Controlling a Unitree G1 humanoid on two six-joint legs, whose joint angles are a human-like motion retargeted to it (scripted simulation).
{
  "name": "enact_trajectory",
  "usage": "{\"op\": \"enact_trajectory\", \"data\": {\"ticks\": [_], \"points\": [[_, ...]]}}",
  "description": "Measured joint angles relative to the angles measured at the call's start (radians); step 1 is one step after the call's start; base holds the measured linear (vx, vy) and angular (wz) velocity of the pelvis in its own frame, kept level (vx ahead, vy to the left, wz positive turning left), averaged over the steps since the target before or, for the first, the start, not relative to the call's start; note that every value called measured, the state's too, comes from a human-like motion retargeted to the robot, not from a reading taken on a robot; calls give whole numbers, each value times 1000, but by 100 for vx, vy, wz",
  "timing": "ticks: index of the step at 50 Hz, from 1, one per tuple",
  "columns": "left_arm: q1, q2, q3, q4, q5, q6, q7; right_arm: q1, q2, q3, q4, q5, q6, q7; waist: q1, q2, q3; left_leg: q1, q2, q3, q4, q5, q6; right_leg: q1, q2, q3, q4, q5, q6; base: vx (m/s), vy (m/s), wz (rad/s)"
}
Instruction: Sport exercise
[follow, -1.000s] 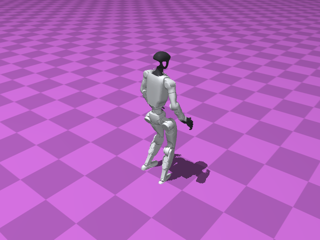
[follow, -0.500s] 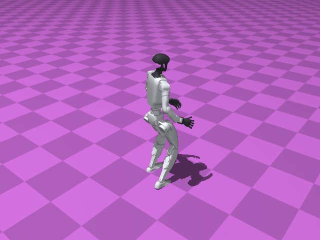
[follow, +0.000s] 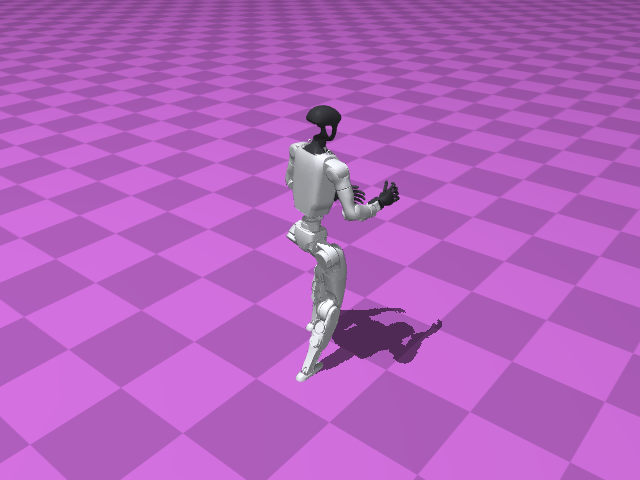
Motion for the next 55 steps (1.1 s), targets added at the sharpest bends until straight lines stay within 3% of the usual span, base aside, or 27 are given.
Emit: {"op": "enact_trajectory", "data": {"ticks": [2, 5, 16, 23, 32, 40, 47, 55], "points": [[11, -8, 22, -23, -18, -1, -9, -19, 0, -4, -14, 10, -5, -11, 13, 11, 4, -8, 6, -24, -83, 48, -43, -19, 6, -29, -42, 19, -10, -39, -16, 12], [37, -24, 45, -46, -39, -2, -25, -25, 1, -9, -35, 29, -13, -18, 22, 20, 12, -21, 20, -17, -127, 23, -59, -54, 3, -74, -58, 37, -11, -37, -14, 32], [95, -27, 69, -44, -85, 30, -104, 35, -17, -11, -55, 135, 0, 76, 51, 118, 0, 83, 196, 106, 296, -258, 23, -106, 46, -195, -173, 151, 3, -26, -3, 27], [50, -5, 43, -7, -68, 35, -111, 77, -3, 10, -18, 154, 20, 132, 34, 168, -34, 251, 246, 168, 214, -336, 24, -89, 35, -296, -281, 229, 21, -16, 13, 60], [-84, 0, -2, 8, 22, 23, -90, 99, 34, 76, 64, 174, 48, 188, 48, 149, -70, 307, 130, 126, 27, -407, 53, -123, -78, -405, -171, 205, 44, -8, 21, 82], [-217, 2, -29, -13, 135, 7, -24, 69, 55, 126, 84, 191, 47, 212, 80, 77, -73, 347, -19, 24, -34, -384, 89, -218, -214, -399, 169, 153, 14, 3, 15, 92], [-212, 29, -7, -55, 175, -6, 16, -47, 35, 136, 51, 226, 34, 228, 91, 5, -56, 416, -131, -72, -106, -353, 99, -375, -196, -244, 394, 164, 48, 11, 4, 82], [97, 142, 78, -156, 115, -24, -25, -233, -78, 75, 18, 237, 26, 198, 154, 13, -42, 517, -109, -116, -208, -350, 91, -518, -123, -186, 279, 259, 117, 18, -2, 16]]}}
